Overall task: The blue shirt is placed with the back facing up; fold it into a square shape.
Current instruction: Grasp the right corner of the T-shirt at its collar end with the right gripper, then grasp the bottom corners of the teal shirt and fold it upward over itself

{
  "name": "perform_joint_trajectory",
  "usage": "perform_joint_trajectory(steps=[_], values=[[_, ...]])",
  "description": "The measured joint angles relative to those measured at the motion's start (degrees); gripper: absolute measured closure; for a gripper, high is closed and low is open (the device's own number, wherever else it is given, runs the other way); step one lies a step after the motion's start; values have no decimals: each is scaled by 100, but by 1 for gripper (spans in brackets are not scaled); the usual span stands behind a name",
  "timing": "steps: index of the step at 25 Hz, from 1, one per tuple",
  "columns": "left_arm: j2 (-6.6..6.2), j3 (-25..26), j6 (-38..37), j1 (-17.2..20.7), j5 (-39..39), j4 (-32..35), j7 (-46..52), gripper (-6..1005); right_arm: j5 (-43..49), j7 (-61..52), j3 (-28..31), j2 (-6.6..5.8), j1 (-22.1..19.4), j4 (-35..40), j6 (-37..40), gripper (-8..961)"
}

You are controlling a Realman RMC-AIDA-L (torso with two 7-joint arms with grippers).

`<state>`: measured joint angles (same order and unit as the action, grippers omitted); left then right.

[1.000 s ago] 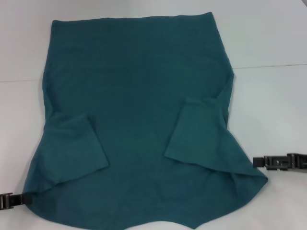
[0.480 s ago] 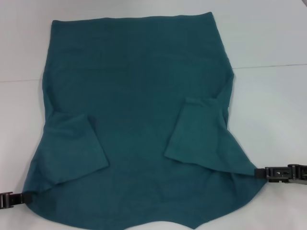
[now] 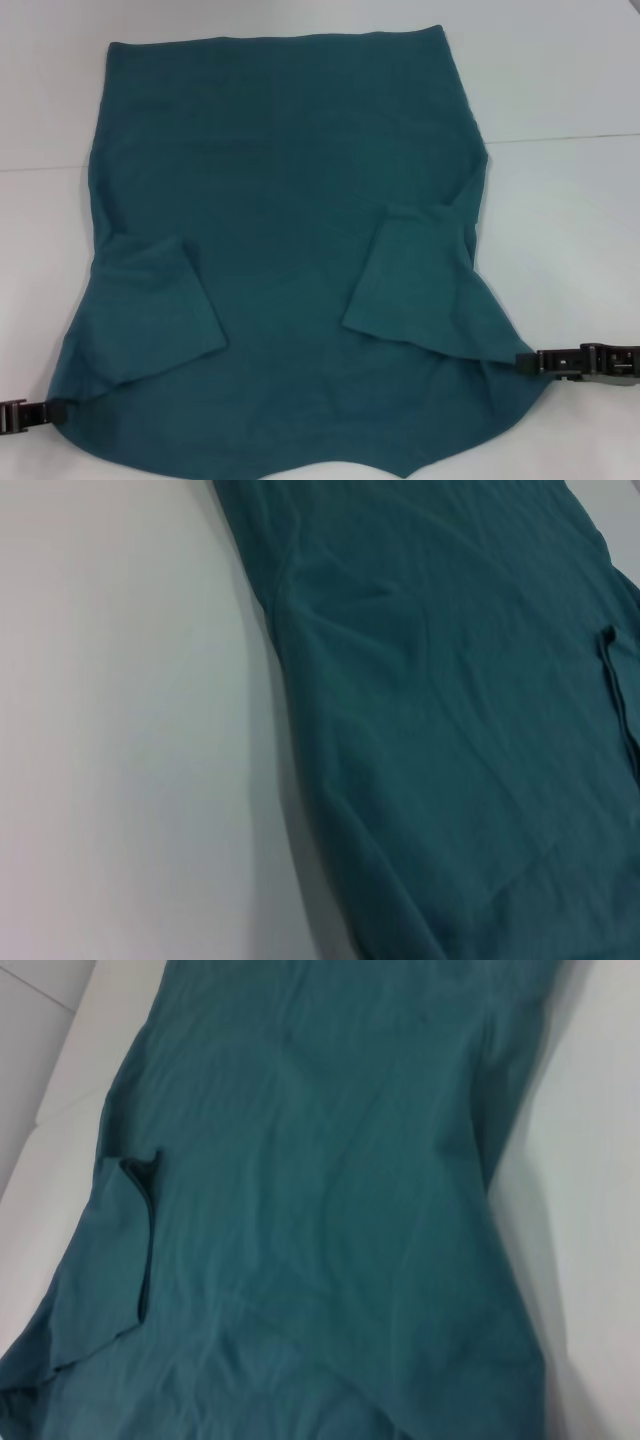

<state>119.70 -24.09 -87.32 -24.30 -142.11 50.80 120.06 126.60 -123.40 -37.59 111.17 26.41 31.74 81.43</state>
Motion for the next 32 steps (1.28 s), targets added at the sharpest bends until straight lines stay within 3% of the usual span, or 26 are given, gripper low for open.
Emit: perform_joint_trajectory(steps=[4, 15, 20, 26, 32], values=[[-11, 0, -20, -13, 0, 0, -6, 983, -8, 3, 70, 1, -9, 10, -12, 348], [-17, -3, 10, -38, 0, 0, -10, 983, -13, 57, 120, 26, -10, 25, -124, 560], [-17, -8, 20, -49, 0, -2, -8, 983, -13, 61, 106, 26, -5, 18, -168, 761], [-19, 17, 22, -57, 0, -14, 7, 983, -30, 178, 213, 26, -88, 16, -121, 923], [-85, 331, -83, -34, 0, -2, 78, 983, -59, 707, 858, 65, -407, 26, 489, 924]])
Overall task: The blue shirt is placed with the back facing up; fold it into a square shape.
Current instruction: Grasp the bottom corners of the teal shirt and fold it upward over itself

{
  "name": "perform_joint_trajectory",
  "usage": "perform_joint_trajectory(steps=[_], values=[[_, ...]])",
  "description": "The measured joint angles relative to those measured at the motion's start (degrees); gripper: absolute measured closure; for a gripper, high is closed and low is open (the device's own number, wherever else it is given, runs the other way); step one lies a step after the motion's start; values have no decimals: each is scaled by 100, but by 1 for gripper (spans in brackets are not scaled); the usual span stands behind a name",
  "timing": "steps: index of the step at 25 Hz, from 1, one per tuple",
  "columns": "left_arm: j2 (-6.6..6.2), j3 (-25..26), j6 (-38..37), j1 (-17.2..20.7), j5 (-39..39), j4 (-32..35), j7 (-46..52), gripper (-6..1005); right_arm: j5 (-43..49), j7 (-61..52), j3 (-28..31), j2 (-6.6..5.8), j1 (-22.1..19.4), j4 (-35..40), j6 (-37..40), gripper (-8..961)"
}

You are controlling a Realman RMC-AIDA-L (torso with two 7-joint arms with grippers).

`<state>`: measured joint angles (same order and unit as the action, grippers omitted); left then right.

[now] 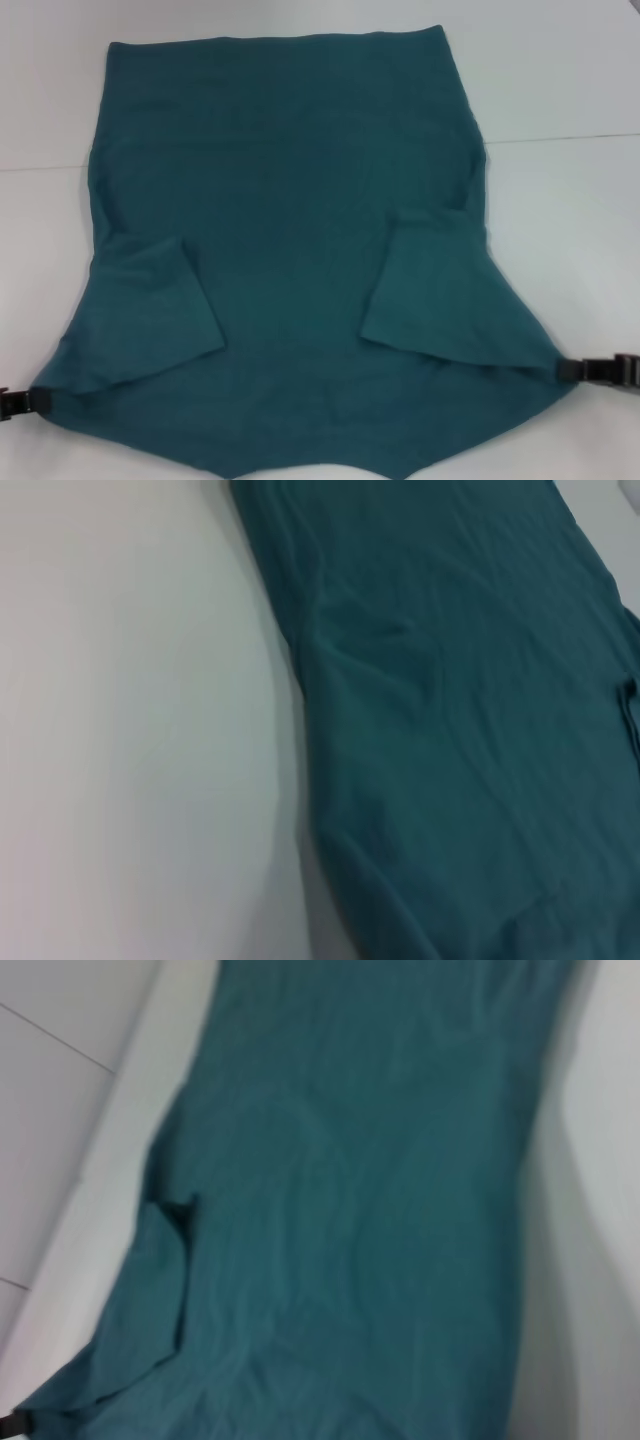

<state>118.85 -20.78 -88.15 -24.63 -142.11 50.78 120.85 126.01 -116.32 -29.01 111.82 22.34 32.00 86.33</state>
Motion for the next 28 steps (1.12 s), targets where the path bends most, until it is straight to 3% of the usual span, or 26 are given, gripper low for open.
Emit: perform_joint_trajectory(steps=[12, 20, 28], values=[[-2, 794, -859, 358, 17, 10, -228, 983, 2, 865, 904, 24, -858, 35, 791, 924], [43, 857, -1365, 533, 25, -16, -435, 983, 27, 1051, 1262, -96, -1144, 52, 964, 923], [201, 864, -1609, 717, 27, -95, -591, 983, 36, 1174, 1387, -259, -1241, 60, 969, 923]])
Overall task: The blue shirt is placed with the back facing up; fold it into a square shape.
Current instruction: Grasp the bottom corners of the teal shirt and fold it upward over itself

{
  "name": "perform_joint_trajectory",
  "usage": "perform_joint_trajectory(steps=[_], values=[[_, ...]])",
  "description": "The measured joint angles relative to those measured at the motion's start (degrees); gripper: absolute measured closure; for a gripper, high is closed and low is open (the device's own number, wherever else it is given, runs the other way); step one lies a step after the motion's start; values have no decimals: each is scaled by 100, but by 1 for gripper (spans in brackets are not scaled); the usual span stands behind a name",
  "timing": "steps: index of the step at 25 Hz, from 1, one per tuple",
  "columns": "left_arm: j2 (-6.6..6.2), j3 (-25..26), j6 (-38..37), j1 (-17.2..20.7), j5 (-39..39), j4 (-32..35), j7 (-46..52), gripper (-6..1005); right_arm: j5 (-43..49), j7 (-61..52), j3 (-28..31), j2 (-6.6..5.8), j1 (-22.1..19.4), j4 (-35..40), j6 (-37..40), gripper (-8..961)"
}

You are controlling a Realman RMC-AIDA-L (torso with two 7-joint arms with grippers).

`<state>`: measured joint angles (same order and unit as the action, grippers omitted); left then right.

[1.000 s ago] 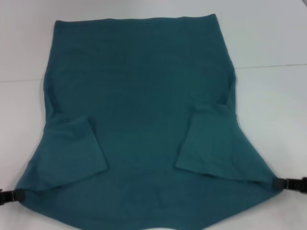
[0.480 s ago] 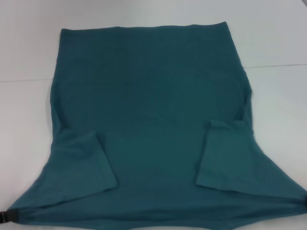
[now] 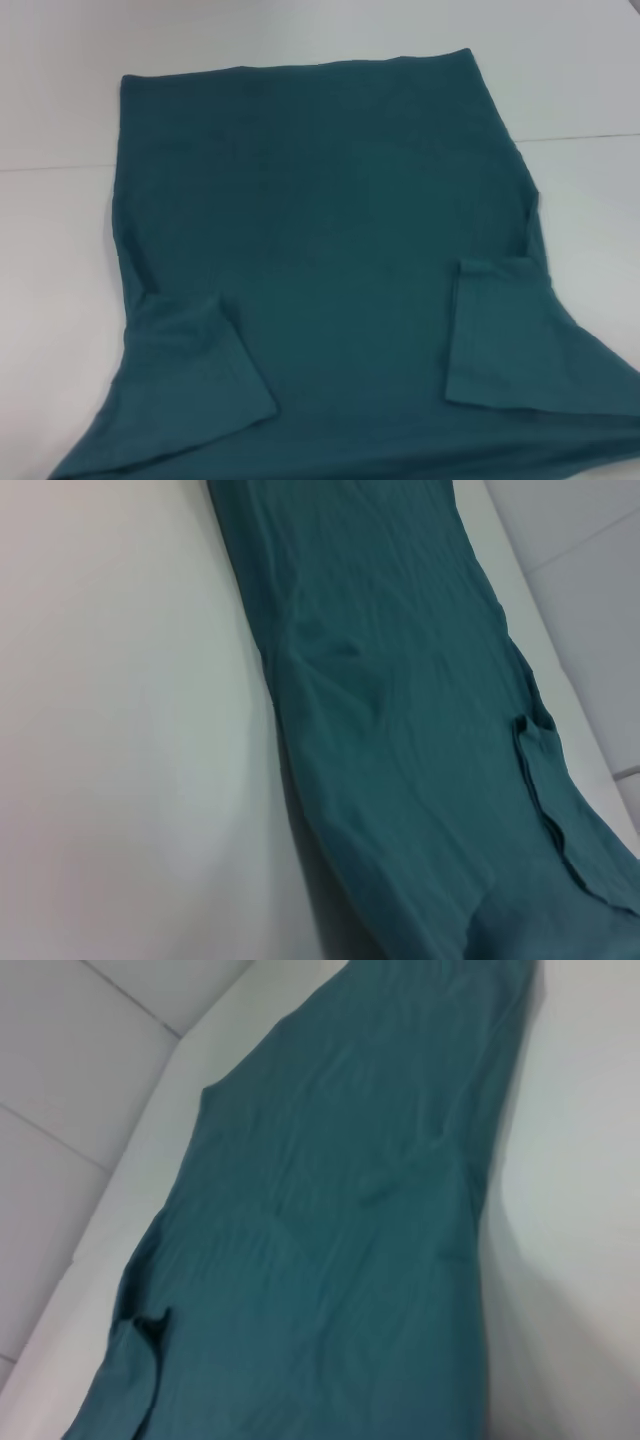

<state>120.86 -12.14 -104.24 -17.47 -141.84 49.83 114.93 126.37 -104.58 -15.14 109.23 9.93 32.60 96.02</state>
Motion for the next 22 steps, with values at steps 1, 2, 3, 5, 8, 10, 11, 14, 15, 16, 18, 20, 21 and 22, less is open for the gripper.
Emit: perform_joint_trajectory(steps=[1, 2, 3, 5, 8, 10, 11, 14, 15, 16, 18, 20, 21, 22], values=[[8, 14, 3, 17, 0, -40, -27, 983, 3, 6, 18, -24, -8, 1, 3, 923], [12, 24, 5, 27, 0, -65, -44, 983, 8, 9, 28, -47, -21, 1, 10, 923], [20, 38, 4, 41, 0, -88, -66, 983, 9, 9, 28, -71, -31, 1, 21, 924], [41, 51, -1, 73, 0, -104, -99, 983, 11, 9, 32, -103, -63, 1, 37, 924], [73, 52, -10, 112, 0, -122, -144, 983, 11, 9, 38, -125, -93, 5, 64, 924], [82, 54, -14, 131, 1, -152, -171, 983, 11, 9, 41, -133, -106, 14, 92, 924], [84, 54, -15, 132, 2, -165, -179, 983, 11, 9, 62, -139, -109, 17, 105, 924], [78, 50, -23, 93, 70, -179, -192, 983, -4, 14, 225, -153, -101, 36, 116, 924], [68, 47, -29, 65, 112, -186, -192, 983, -12, 17, 281, -154, -85, 43, 119, 924], [46, 47, -36, 17, 175, -197, -192, 983, -20, 20, 342, -155, -54, 50, 125, 924], [-5, 51, -39, -88, 285, -229, -188, 983, -26, 21, 459, -156, 36, 56, 137, 924], [-89, 54, -23, -251, 442, -281, -175, 984, -33, 22, 568, -153, 162, 64, 144, 924], [-131, 54, -4, -333, 520, -302, -171, 984, -39, 22, 625, -151, 251, 68, 139, 924], [-216, 54, 77, -546, 640, -379, -168, 984, -42, 22, 678, -151, 330, 72, 118, 924]])
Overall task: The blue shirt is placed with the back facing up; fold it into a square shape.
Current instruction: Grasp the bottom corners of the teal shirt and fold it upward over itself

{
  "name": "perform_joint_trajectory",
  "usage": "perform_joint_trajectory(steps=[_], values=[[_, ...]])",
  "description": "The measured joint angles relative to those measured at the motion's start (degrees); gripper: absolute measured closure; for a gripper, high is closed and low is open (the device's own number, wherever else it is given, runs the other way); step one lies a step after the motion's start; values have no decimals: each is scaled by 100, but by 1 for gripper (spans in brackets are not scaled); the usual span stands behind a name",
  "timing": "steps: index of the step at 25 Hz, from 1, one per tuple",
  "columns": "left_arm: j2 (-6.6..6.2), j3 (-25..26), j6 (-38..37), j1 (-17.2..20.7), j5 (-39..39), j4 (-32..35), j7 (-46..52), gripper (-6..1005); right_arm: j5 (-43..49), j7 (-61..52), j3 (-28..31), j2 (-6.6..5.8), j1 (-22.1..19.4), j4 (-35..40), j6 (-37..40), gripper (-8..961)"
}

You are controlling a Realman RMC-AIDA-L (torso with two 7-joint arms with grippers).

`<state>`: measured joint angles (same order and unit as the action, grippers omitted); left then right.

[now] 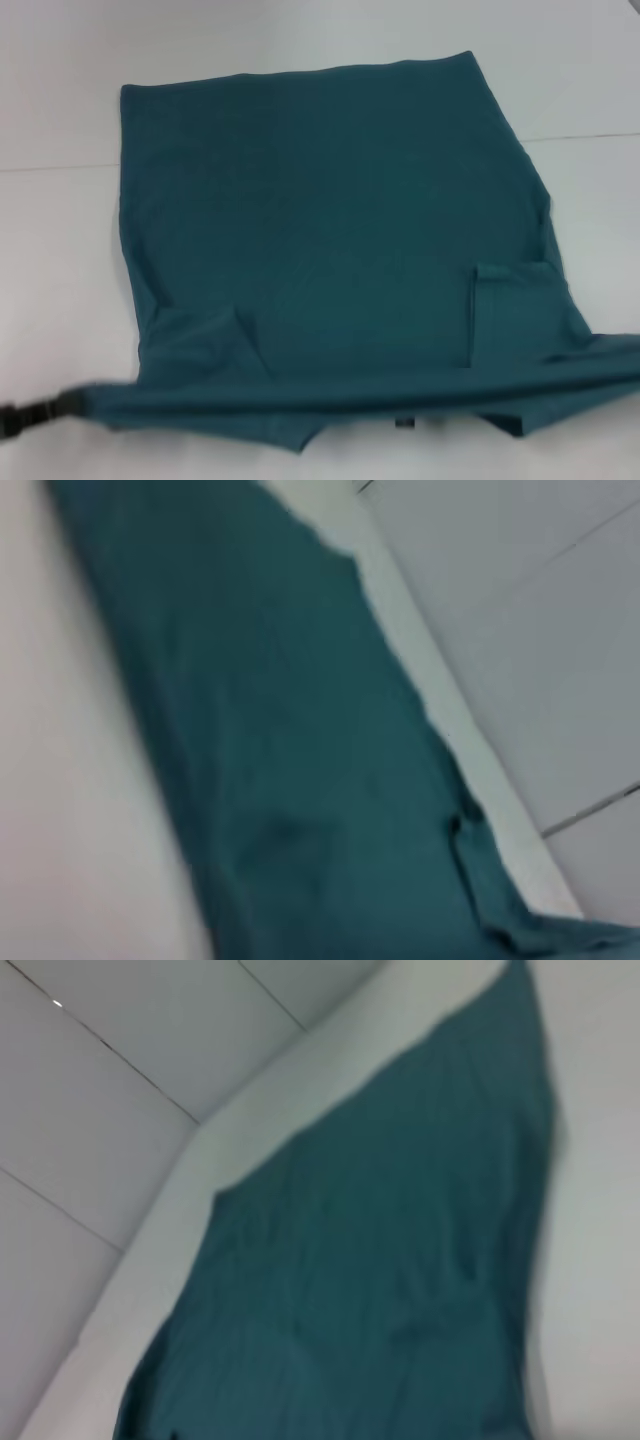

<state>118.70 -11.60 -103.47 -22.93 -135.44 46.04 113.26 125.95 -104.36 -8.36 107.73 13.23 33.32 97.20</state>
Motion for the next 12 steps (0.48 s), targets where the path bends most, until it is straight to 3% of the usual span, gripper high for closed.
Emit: perform_joint_trajectory(steps=[1, 8, 12], values=[[0, 0, 0, 0, 0, 0, 0, 984, -1, 0, 48, 1, 89, 2, -32, 924], [-305, -26, 1020, -941, 366, -564, -41, 984, -244, 248, 304, 84, 885, 7, -563, 923], [-336, -25, 1973, -1302, 575, -701, -190, 984, -389, 484, 258, 211, 1334, 3, -1063, 923]])
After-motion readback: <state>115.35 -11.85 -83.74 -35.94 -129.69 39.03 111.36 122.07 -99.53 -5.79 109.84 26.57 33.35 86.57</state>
